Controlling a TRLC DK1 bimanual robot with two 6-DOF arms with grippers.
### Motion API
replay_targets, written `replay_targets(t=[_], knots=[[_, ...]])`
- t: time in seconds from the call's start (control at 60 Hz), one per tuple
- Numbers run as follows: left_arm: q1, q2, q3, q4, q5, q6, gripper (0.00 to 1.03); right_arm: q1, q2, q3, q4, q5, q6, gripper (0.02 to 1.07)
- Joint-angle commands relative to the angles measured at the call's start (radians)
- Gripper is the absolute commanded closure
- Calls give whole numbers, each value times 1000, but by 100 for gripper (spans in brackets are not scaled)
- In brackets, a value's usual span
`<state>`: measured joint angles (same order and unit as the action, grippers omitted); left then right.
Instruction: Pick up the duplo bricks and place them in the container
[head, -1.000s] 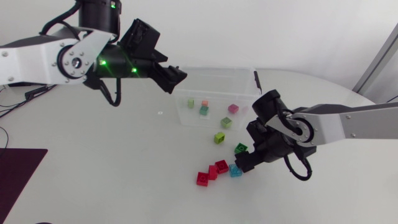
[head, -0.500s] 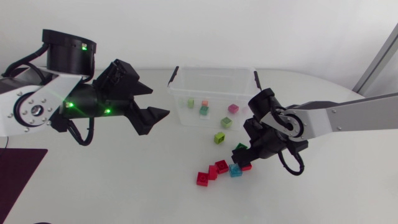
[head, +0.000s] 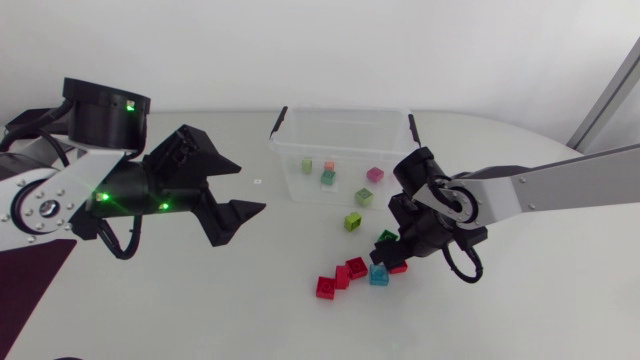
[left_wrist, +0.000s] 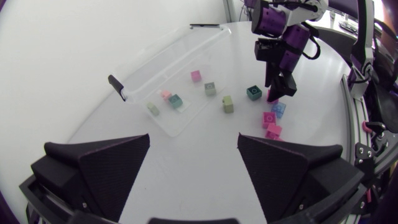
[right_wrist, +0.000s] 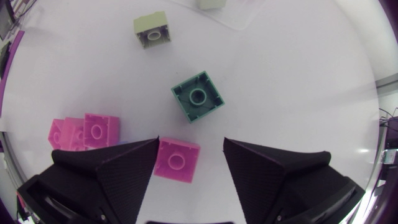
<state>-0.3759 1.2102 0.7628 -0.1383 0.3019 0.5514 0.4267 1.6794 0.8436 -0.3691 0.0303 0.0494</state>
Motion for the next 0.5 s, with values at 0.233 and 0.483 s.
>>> replay_targets(t=[0.233,0.483], knots=[[-44,40,-72,-55,8,62,5,-13,-14,-31,-7,13,7,75],[-106,140,-86,-124,91,176,5,-74,-184,3,-113,11,-33,76]])
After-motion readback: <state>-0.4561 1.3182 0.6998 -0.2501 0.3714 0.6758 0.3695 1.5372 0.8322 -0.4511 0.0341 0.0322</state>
